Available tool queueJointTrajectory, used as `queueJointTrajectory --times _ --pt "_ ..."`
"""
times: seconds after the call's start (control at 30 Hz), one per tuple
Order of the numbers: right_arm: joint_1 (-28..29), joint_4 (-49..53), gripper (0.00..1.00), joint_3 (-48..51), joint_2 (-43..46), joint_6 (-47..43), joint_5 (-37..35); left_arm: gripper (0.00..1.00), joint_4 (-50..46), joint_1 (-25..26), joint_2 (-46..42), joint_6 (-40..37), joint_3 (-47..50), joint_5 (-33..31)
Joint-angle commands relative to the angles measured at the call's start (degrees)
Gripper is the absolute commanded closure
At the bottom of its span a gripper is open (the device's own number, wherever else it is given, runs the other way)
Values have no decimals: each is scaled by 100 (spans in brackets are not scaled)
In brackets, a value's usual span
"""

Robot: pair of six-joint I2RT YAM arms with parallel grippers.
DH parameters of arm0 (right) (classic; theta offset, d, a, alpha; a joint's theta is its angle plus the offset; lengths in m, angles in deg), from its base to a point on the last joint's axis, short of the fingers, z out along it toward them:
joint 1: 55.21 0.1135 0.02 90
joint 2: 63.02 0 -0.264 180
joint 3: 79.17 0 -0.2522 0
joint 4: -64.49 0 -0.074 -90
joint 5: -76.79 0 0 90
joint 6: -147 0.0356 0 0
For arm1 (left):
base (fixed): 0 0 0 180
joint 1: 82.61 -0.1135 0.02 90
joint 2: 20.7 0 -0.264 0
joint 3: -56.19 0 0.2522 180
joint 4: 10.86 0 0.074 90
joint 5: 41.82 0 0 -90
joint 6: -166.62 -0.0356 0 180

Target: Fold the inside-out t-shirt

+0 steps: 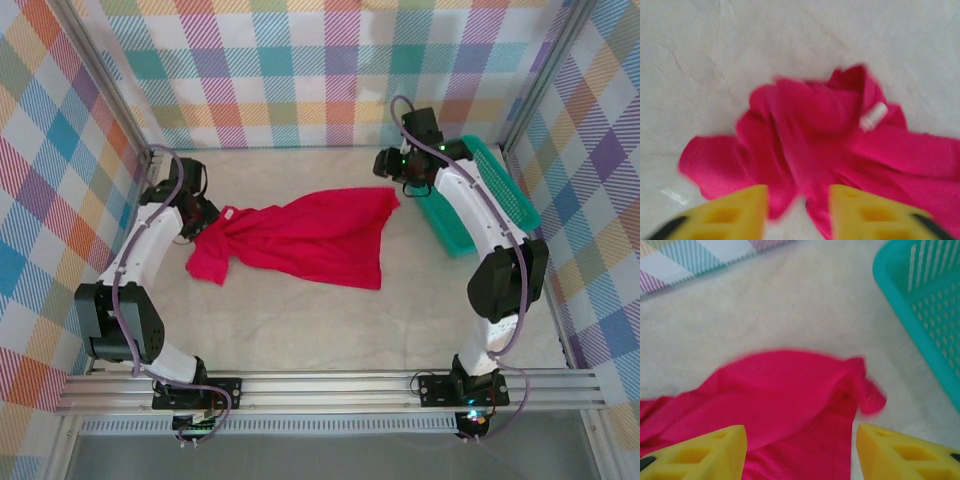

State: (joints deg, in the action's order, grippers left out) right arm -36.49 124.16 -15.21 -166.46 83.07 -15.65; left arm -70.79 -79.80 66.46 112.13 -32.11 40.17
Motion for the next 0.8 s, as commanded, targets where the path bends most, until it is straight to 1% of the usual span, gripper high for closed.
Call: queueJointTrajectory --times 0.0,0.03,0.1,0.17,0.23,0.3,0.47,0.6,0.7,0.77 --pt "343 7 37 900 472 -17 453 35 195 -24 -204 131 610 220" --pt "469 -164 37 1341 608 24 515 27 273 -21 -237 156 834 178" --pt "663 -503 37 2137 823 126 647 22 456 -24 -239 180 1229 200" --pt "762 -854 37 2814 933 256 788 22 645 -26 -146 240 1562 381" --pt "782 -1191 37 3306 913 359 924 22 987 -26 5 289 1902 774" --pt "782 -1359 38 3493 779 421 1052 22 1248 -26 198 322 2084 963" --pt "882 -1705 40 3632 332 616 1417 23 1398 -26 836 314 1966 1085" --pt "958 -1882 41 3768 -13 824 1432 24 1430 -24 1179 318 1814 932" --pt "967 -1833 42 3760 -141 846 1390 24 1222 -21 1332 301 1633 617" --pt "975 -1712 43 3763 -121 832 1263 24 1041 -17 1281 301 1544 569"
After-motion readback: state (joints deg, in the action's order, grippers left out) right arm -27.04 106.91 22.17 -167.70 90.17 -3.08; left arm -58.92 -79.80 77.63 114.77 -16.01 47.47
